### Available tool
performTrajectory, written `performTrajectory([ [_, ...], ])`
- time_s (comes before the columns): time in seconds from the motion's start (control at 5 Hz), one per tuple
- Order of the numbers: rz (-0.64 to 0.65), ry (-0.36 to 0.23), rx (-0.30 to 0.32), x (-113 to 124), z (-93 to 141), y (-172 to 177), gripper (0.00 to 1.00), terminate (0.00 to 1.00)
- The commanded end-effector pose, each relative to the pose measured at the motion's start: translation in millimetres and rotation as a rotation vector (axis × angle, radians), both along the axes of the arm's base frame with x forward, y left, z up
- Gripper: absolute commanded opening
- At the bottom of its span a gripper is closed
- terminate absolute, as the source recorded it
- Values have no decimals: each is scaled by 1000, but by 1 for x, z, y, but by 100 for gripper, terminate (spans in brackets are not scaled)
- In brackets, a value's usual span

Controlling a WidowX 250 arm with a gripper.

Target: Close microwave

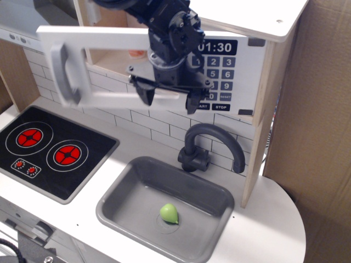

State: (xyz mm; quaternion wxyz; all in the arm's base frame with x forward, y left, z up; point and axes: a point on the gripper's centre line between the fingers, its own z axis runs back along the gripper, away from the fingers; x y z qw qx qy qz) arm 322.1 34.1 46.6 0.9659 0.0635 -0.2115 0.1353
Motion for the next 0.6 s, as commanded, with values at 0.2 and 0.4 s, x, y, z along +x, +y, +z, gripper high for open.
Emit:
performTrajectory([
  [0.2,-27,-173,34,38,32,8,100,0],
  [0.4,-34,-192,40,42,35,10,100,0],
])
